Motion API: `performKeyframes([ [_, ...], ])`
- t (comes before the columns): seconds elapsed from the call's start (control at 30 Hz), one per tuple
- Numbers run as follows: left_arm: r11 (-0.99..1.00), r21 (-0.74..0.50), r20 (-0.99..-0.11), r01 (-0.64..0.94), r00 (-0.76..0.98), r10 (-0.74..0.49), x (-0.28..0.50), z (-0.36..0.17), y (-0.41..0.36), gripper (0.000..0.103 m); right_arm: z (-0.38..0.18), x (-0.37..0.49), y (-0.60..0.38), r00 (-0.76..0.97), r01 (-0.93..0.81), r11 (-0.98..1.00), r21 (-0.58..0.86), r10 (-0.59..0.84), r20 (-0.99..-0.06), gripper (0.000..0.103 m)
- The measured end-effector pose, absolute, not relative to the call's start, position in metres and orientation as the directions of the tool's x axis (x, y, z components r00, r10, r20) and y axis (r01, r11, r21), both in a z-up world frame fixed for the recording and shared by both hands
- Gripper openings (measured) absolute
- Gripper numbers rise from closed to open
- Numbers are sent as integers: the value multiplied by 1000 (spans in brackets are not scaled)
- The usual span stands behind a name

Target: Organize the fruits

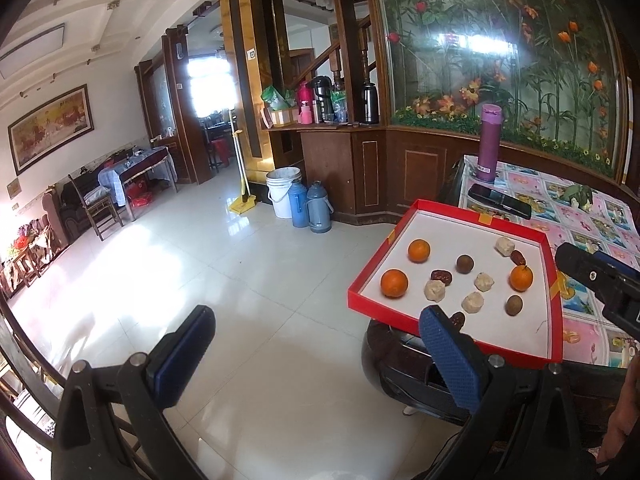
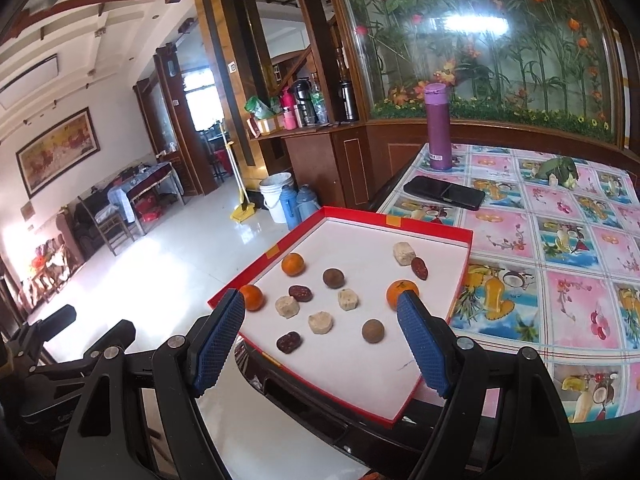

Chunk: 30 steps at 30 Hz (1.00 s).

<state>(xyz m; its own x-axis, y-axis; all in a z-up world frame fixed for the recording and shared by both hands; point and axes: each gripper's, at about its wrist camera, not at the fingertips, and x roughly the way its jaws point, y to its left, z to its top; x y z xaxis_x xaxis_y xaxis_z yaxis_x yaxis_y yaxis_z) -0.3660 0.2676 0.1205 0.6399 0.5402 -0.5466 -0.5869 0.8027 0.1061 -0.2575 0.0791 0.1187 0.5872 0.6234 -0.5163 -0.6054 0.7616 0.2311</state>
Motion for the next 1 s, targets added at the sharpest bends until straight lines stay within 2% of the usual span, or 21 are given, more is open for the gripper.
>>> performKeyframes([
  [0.47, 809, 142, -576, -570, 617, 536, -316, 133, 234, 103, 118, -217, 56, 560, -610, 744, 273, 649, -515, 78],
  [1.0, 830, 104, -614, -549, 621, 487, -289, 133, 202, 103, 122, -213, 24, 544, -639, 723, 264, 667, -509, 78],
])
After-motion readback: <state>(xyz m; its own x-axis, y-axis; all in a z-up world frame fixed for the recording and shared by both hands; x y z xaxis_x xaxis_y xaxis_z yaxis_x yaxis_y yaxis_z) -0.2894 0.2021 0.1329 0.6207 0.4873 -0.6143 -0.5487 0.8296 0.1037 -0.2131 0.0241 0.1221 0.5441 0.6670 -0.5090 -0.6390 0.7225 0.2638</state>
